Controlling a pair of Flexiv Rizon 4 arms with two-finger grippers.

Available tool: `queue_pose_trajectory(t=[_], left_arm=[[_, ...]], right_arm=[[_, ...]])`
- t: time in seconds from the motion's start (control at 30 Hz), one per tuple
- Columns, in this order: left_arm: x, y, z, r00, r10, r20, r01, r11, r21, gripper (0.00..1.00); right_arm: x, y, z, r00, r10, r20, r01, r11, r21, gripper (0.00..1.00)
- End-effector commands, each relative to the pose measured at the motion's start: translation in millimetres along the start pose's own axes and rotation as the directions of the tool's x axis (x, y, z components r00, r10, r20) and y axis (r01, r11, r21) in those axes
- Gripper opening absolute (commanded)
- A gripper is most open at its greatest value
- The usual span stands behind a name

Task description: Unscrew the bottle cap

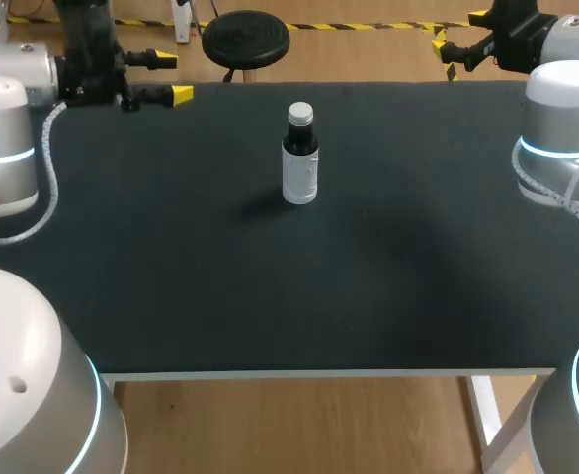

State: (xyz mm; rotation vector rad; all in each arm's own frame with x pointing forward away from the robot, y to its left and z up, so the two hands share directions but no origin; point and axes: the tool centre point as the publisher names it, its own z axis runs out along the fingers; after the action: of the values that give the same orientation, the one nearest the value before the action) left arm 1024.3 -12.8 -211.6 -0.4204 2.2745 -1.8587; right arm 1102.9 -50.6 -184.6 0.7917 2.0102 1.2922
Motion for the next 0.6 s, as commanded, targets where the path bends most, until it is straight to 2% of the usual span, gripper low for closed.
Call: queue_pose_trajectory(t=[0.03, 0.33, 0.6], left_arm=[[3.3, 12.9, 0.2, 0.995, 0.022, -0.093, -0.020, 0.999, 0.028, 1.00], [21.1, 28.7, 16.4, 0.981, 0.013, -0.194, -0.005, 0.999, 0.042, 1.00], [38.8, 35.8, 32.9, 0.962, 0.053, -0.267, -0.039, 0.998, 0.058, 1.00]], right_arm=[[-0.2, 0.1, 0.3, 1.000, 0.000, 0.000, 0.000, 1.000, 0.001, 1.00], [-0.2, 0.1, 0.3, 1.000, 0.000, 0.000, 0.000, 1.000, 0.001, 1.00], [-0.2, 0.1, 0.3, 1.000, 0.000, 0.000, 0.000, 1.000, 0.001, 1.00]])
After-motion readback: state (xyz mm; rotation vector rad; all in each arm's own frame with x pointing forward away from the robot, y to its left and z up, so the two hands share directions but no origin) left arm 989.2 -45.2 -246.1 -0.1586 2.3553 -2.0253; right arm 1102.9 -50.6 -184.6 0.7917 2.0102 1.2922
